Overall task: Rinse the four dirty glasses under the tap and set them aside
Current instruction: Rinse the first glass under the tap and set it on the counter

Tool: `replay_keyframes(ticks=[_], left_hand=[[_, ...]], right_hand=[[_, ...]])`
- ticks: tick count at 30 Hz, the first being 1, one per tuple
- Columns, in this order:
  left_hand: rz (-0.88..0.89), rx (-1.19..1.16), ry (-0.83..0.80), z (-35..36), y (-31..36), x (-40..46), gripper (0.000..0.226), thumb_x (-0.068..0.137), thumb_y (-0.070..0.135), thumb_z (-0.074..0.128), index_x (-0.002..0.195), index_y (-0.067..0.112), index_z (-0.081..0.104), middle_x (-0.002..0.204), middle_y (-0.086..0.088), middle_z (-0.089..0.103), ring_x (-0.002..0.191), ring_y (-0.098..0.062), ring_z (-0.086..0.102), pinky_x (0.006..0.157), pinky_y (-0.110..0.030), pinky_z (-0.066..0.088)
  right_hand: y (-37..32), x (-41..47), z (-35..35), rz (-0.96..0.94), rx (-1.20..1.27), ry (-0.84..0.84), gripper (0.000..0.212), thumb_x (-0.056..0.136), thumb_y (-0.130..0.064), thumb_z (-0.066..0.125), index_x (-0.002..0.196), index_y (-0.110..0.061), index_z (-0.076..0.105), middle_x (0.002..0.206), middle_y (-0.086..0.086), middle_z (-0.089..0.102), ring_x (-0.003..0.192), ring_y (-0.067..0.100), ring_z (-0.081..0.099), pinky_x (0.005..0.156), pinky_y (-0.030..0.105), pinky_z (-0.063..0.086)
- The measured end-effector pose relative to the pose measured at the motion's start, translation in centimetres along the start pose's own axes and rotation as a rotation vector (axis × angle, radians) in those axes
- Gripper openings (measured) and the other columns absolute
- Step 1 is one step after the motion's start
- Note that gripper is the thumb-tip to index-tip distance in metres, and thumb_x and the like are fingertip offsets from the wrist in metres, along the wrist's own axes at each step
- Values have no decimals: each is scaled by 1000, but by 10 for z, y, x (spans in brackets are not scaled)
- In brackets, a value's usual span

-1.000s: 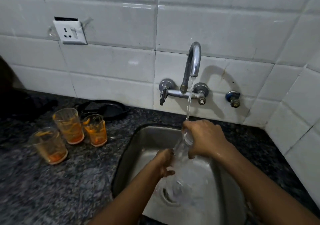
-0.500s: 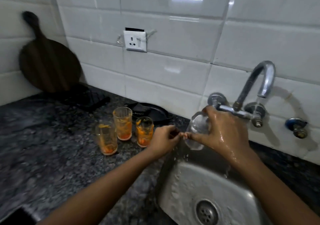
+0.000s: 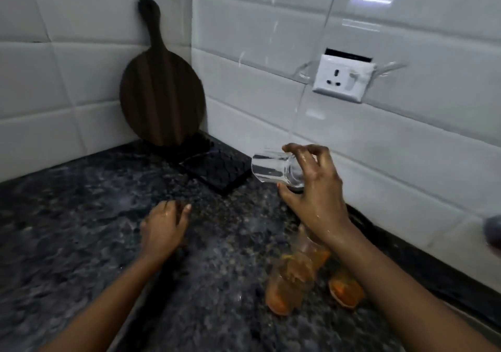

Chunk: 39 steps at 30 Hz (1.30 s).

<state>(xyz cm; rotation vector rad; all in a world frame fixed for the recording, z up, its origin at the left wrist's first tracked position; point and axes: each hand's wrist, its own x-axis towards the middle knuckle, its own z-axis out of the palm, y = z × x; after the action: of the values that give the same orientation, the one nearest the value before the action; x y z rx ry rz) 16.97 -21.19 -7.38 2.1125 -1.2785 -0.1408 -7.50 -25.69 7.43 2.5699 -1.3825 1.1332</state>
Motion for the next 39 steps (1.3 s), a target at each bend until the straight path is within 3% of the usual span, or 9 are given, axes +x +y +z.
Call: replay_keyframes(ticks=[4, 7, 11, 20, 22, 26, 31, 36, 39], left_hand=[[-37, 204, -50, 21, -45, 50, 44, 90, 39, 50, 114, 2, 56, 126, -22, 53, 121, -37, 47, 109, -54, 24], [52, 213, -50, 35, -59, 64, 49, 86, 36, 60, 114, -4, 57, 126, -27, 53, 122, -41, 47, 110, -58, 26], [45, 229, -39, 43, -65, 69, 52, 89, 44, 50, 121, 2, 54, 135, -23, 47, 132, -37, 37, 115, -51, 19], [55, 213, 4, 48, -66, 68, 48, 90, 45, 46, 121, 8, 55, 136, -21, 46, 137, -35, 32, 115, -48, 16], [49, 205, 1, 48, -66, 68, 49, 91, 45, 45, 122, 8, 54, 137, -20, 45, 138, -34, 30, 115, -47, 14], [53, 185, -11, 46, -65, 67, 51, 91, 46, 43, 126, 9, 51, 140, -19, 43, 139, -33, 28, 116, -46, 12], [30, 138, -34, 41, -61, 66, 54, 94, 48, 34, 134, 12, 41, 148, -15, 31, 144, -29, 14, 117, -41, 0], [16, 117, -78, 32, -56, 65, 54, 96, 46, 31, 134, 10, 40, 149, -15, 30, 144, -28, 14, 118, -42, 2], [53, 108, -64, 29, -54, 63, 49, 97, 41, 34, 128, 6, 46, 141, -16, 41, 141, -29, 24, 118, -44, 8]], right_hand=[[-15, 57, 81, 62, 73, -141, 65, 66, -11, 72, 125, -26, 50, 116, 8, 47, 103, 26, 53, 79, 22, 38], [-19, 91, 132, 76, 35, -198, 66, 68, -7, 73, 126, -24, 49, 118, 10, 46, 102, 28, 54, 79, 23, 39], [-18, 135, 186, 45, -61, -230, 63, 72, -1, 70, 128, -22, 47, 122, 15, 44, 107, 33, 50, 88, 32, 45], [-1, 198, 267, 98, -143, -459, 75, 76, -13, 74, 140, -22, 36, 130, 18, 40, 116, 37, 46, 99, 36, 39], [-1, 203, 272, 86, -165, -457, 74, 81, -15, 70, 143, -19, 31, 134, 20, 39, 120, 37, 44, 101, 36, 37], [-1, 208, 276, 41, -210, -388, 45, 89, -11, 56, 133, -8, 46, 130, 21, 49, 117, 36, 50, 96, 33, 39], [-3, 197, 267, 63, -188, -381, 35, 88, -9, 52, 123, -1, 52, 119, 24, 57, 109, 38, 54, 88, 36, 43], [-16, 162, 223, 113, -68, -339, 23, 87, -3, 49, 106, 1, 61, 109, 23, 65, 101, 37, 58, 76, 33, 43], [-30, 128, 170, 137, 57, -384, 24, 89, -9, 55, 111, -2, 61, 111, 16, 66, 101, 29, 60, 85, 31, 45]])
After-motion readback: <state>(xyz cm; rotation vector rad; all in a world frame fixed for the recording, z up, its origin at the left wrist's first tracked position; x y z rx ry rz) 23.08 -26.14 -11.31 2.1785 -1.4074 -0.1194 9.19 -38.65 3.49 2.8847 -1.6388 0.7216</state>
